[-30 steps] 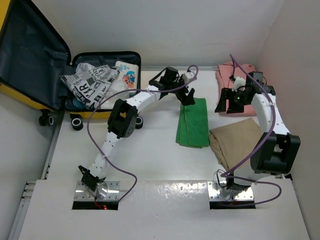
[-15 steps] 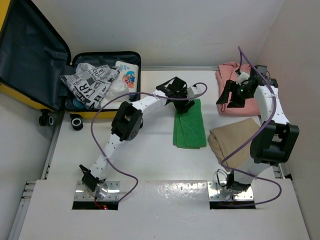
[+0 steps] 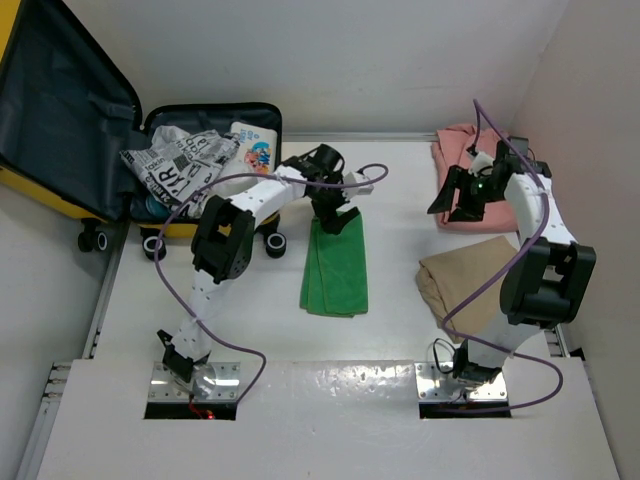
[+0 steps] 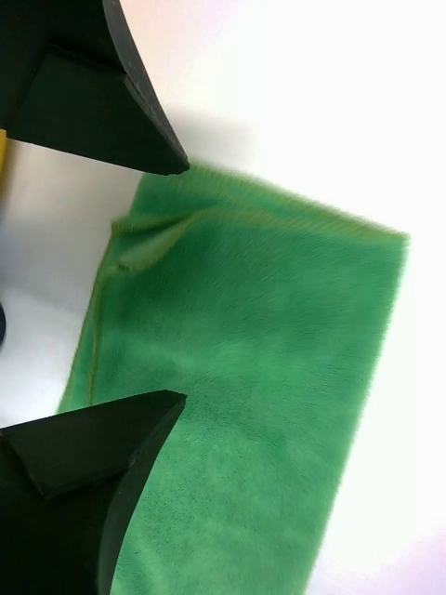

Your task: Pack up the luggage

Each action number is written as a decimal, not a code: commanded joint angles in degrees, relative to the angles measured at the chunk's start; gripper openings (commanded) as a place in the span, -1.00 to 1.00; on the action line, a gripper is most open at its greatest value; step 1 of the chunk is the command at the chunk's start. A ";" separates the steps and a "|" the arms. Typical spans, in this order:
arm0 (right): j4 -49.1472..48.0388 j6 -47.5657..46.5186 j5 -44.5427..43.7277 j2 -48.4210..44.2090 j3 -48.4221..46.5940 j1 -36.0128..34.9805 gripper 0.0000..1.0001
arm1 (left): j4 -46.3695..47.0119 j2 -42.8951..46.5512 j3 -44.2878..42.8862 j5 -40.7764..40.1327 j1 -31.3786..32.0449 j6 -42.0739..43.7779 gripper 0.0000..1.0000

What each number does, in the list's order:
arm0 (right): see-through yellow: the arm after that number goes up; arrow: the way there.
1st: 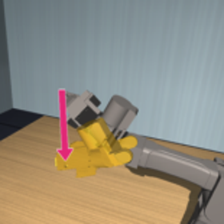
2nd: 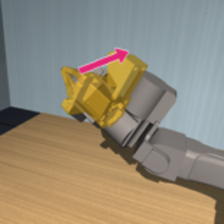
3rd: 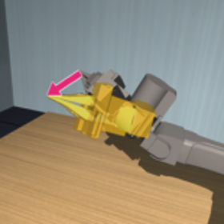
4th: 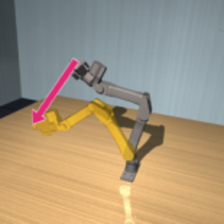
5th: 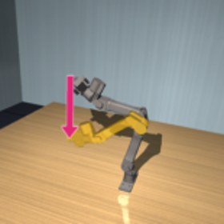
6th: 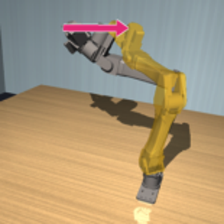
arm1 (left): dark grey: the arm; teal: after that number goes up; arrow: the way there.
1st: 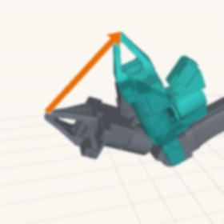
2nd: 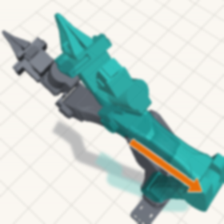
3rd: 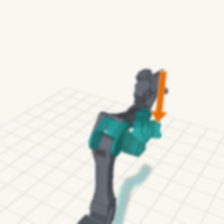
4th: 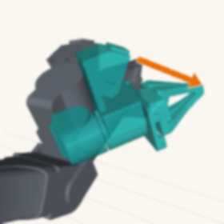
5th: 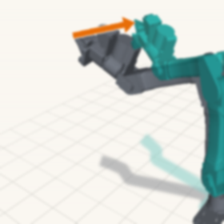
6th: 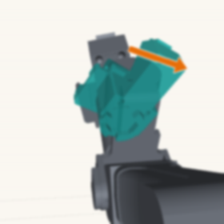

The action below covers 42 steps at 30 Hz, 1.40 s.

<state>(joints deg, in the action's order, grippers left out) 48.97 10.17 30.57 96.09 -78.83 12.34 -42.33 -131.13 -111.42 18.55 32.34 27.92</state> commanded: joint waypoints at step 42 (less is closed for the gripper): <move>-5.29 2.40 1.34 2.95 -0.27 -4.25 0.25 | 2.78 3.07 -22.00 -28.56 -27.05 -18.69 -1.00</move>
<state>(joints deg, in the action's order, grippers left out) 45.56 12.08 31.68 98.37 -76.64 9.15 -38.30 -131.02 -133.27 -3.75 9.82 14.02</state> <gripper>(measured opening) 0.631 0.048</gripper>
